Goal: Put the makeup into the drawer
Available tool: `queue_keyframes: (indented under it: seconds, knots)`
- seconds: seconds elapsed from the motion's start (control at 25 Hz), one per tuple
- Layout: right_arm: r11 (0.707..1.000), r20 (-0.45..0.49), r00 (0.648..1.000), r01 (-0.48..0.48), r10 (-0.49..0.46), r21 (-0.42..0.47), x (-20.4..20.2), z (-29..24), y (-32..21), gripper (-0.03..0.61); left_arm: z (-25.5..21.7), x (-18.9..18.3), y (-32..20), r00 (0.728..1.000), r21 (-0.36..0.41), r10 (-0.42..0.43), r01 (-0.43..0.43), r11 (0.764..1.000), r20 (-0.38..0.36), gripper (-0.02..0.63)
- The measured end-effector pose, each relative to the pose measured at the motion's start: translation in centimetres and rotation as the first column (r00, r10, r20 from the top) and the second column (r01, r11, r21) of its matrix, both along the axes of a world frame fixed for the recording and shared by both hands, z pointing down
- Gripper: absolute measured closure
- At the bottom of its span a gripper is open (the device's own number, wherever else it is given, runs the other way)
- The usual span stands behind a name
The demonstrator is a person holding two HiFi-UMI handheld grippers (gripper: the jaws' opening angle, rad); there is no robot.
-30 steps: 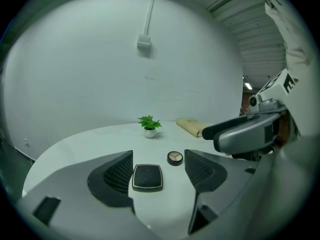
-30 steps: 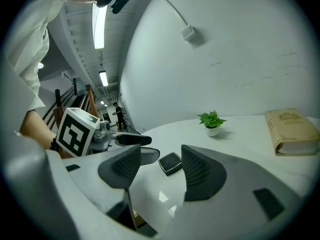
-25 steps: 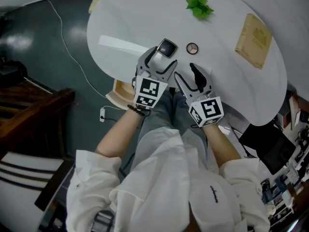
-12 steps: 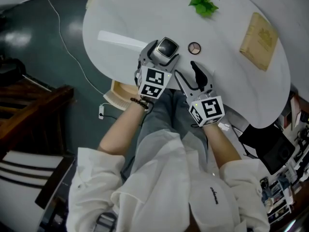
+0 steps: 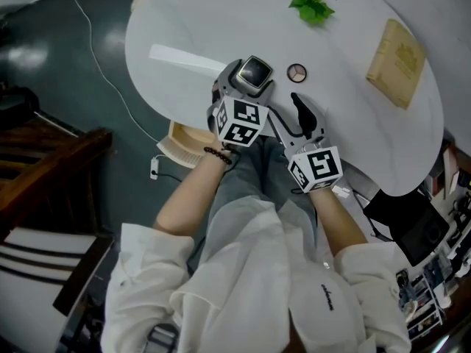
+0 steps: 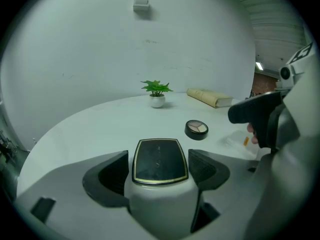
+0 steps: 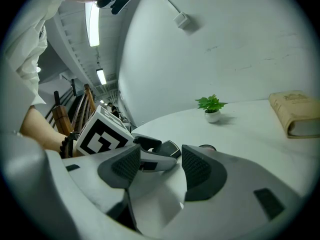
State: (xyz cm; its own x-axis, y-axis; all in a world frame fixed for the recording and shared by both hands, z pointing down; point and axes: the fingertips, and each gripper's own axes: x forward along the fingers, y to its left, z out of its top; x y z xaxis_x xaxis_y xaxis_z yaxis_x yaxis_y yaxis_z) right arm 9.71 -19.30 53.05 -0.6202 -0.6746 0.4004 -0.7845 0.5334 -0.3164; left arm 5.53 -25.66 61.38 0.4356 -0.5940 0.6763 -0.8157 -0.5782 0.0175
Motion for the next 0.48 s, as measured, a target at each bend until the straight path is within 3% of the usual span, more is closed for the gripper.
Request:
queue_keyframes:
  seconds: [0.2,0.48]
  knots:
    - [1.000,-0.001,1.000,-0.006,0.006,-0.012,0.25,0.22,0.08,0.305,0.19,0.17,0.04,1.000,-0.060,0.027,-0.027,0.998,-0.007,0.268]
    - [1.000,-0.003,1.000,0.007,-0.007,-0.014,0.01,0.17,0.20,0.305,-0.32,-0.35,0.60,1.000,-0.034,0.008,-0.009,0.999,-0.023,0.273]
